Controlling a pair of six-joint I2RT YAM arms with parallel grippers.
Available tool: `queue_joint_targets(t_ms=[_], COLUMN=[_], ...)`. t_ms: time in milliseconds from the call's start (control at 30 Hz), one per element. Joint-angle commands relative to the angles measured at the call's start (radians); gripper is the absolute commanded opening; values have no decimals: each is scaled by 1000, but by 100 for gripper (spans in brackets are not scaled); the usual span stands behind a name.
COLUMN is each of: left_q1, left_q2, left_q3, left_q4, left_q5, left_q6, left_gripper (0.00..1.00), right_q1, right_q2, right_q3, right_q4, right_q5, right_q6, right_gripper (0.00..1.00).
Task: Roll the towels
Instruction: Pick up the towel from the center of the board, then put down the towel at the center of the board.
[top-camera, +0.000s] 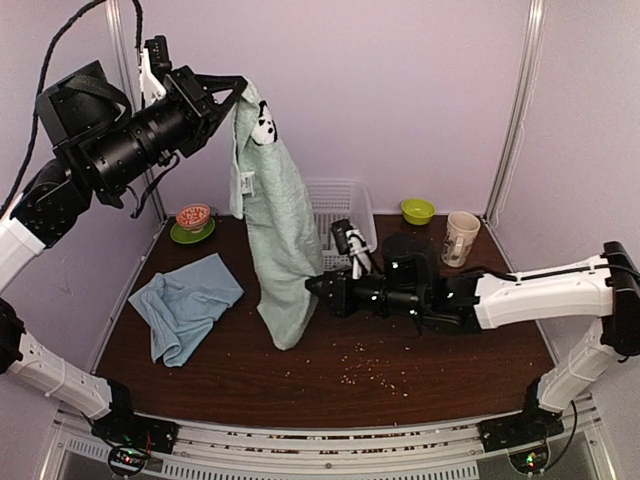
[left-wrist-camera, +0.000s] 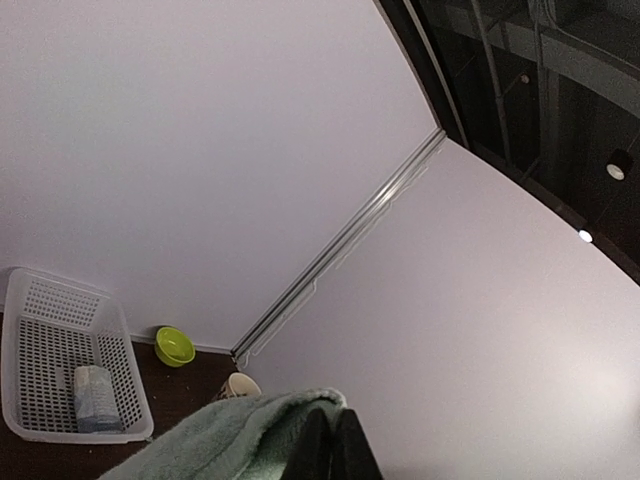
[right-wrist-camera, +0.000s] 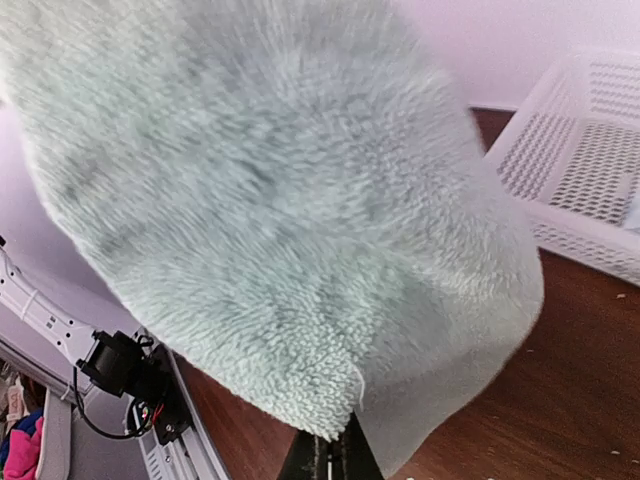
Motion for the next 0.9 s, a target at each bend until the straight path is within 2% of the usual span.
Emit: queue_joint_targets(t_ms=[0,67,233,333,433,533,600,667,767,833,867], left_q1=[-10,-13,-31,-43,-40,2,73,146,209,239,255], left_q2=[-38,-69,-140,-202,-273,-314,-320,-305,-230,-160,-130], left_q3=[-60,-114,-201,-317,-524,-699,-792,-895,-987,-987,-980], left_q4=[41,36,-4,-38,-29,-22,1,71,182,184,180], left_q5=[3,-1,88,58,-103,-218,-193,-112,-24,10,29], left_q6=[-20,-37,-60,-128,-232,-275,-319,-354,-366,-349,-325], left_gripper=[0,0,0,0,0,0,0,0,3,11,19], right_q1=[-34,-33,-31,-45,-128,-221,-266,-285,-300,-316,-323], right_q2=[-269,-387,-631,-696,-637,-538,-460,-385,-263,-183,-151], right_q3=[-66,-98,-117,-89,-78,-120,-154,-179,-178,-149,-134], right_q4=[-239,-343,-557,-669,-717,-673,-624,-570,-530,-533,-539], right_q5=[123,126,-24,28,59,70,65,63,68,66,66], right_q6=[-142,-181,-207,-185,-192,-181,-160,-143,-139,-142,-141], right_gripper=[0,0,0,0,0,0,0,0,0,0,0])
